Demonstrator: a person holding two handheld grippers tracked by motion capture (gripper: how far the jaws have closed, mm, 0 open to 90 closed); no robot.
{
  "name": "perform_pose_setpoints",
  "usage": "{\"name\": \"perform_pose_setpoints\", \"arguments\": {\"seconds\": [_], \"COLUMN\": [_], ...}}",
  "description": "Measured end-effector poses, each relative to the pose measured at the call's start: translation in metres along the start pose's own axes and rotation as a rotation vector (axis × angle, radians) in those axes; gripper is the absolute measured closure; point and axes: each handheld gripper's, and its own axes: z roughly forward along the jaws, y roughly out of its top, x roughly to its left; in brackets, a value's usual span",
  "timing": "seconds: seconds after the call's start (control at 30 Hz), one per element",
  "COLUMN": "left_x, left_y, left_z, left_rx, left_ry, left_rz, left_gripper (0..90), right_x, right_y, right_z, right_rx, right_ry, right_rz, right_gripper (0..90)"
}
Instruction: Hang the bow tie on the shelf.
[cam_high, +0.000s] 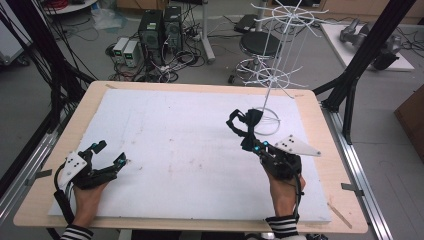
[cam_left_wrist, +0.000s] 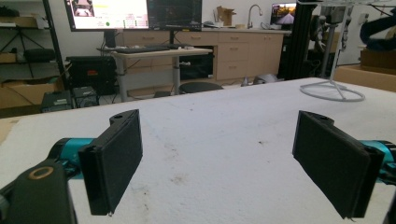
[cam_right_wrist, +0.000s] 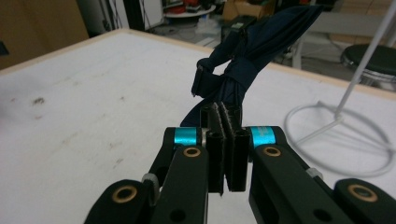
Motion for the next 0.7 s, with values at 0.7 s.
{"name": "perform_pose_setpoints", "arguments": {"seconds": [0.7], "left_x": [0.000], "left_y": [0.000], "left_z": [0.000], "left_rx": [0.001], "left_ry": [-0.002], "left_rz": [0.000], "left_gripper": [16.4], "right_x": [-0.016], "right_y": [0.035], "right_z": [-0.029], "right_rx": [-0.136], "right_ry": [-0.090], "right_rz": [-0.002], "right_gripper": [89.0]}}
